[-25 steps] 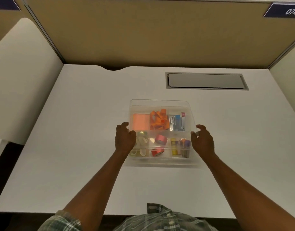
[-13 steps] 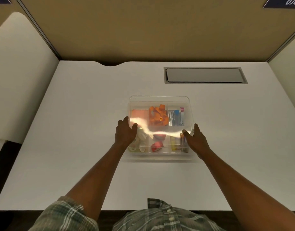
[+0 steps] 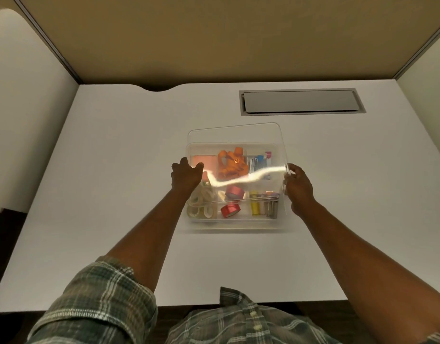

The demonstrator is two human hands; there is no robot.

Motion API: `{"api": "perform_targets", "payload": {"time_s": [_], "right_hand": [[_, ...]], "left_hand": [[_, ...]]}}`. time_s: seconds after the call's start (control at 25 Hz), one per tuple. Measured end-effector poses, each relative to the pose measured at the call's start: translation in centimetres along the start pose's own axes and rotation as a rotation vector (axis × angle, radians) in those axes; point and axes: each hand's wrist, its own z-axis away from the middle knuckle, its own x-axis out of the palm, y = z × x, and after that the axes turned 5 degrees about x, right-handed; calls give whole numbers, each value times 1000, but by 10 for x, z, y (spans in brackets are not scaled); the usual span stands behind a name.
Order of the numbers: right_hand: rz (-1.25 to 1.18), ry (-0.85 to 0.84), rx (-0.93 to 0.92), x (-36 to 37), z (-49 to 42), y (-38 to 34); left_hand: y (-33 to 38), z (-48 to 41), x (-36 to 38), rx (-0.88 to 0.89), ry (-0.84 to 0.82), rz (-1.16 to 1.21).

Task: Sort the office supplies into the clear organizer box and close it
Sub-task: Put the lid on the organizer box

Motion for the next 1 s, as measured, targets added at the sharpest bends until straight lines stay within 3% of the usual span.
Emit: {"api": "perform_targets", "payload": {"time_s": [0.28, 0.44, 0.52, 0.68, 0.84, 1.0], "right_hand": [[-126, 71, 7, 1, 0, -5], [-238, 39, 151, -7, 5, -4], [-125, 50, 161, -7, 13, 6], [329, 130, -40, -2, 34, 39], [358, 64, -77, -1, 38, 53], [332, 15, -46, -3, 37, 51]], "left_hand": [[12, -16, -2, 10, 49, 46], [12, -18, -4, 128, 128, 22], [7, -14, -3, 127, 141, -3], [-19, 11, 15, 110, 199, -86], [-35, 26, 23, 171, 284, 19], [-42, 20, 17, 166, 226, 4]]}}
